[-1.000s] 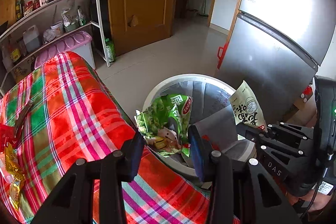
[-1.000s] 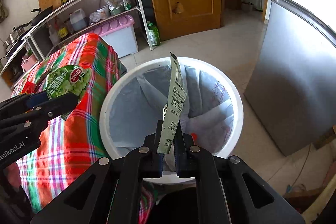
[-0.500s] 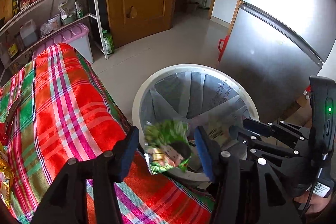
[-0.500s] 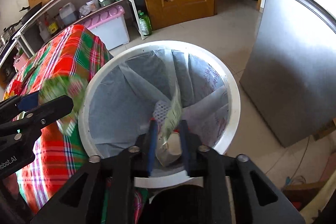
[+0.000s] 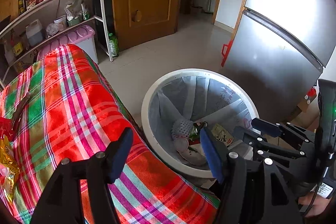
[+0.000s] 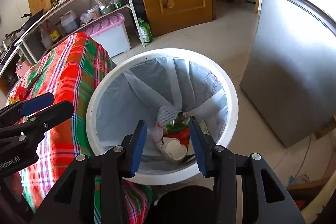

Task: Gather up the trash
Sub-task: 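Move both open tools back toward the table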

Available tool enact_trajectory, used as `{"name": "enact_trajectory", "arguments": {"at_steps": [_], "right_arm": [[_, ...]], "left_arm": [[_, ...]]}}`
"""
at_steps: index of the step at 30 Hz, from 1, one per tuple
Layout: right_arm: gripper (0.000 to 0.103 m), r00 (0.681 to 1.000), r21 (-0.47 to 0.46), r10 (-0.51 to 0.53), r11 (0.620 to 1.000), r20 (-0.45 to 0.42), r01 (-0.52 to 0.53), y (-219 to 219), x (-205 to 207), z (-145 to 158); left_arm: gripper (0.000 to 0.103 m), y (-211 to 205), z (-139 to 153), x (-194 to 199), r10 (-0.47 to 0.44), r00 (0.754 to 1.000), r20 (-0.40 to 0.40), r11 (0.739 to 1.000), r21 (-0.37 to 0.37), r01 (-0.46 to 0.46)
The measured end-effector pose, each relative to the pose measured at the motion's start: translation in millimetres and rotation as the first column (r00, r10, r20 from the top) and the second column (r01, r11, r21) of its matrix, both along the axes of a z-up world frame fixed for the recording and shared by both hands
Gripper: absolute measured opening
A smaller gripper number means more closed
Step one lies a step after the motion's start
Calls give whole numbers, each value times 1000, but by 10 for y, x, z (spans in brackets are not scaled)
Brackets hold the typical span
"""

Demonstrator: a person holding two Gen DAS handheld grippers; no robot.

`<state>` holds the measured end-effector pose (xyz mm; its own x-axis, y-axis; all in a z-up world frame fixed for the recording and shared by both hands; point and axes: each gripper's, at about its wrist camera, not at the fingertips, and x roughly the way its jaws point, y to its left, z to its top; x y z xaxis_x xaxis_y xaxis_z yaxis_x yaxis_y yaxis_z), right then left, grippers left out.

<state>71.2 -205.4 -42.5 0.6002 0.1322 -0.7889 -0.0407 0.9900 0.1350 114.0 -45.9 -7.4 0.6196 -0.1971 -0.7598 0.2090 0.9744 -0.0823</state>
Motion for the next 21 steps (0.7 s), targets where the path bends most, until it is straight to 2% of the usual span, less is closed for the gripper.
{"name": "enact_trajectory", "arguments": {"at_steps": [9, 21], "right_arm": [[44, 998, 8, 12, 1000, 59, -12, 137, -137, 194], [44, 990, 33, 69, 997, 124, -73, 517, -284, 420]], "left_arm": [[72, 266, 205, -227, 46, 997, 66, 999, -6, -46], [73, 745, 320, -564, 159, 981, 109, 987, -16, -158]]}}
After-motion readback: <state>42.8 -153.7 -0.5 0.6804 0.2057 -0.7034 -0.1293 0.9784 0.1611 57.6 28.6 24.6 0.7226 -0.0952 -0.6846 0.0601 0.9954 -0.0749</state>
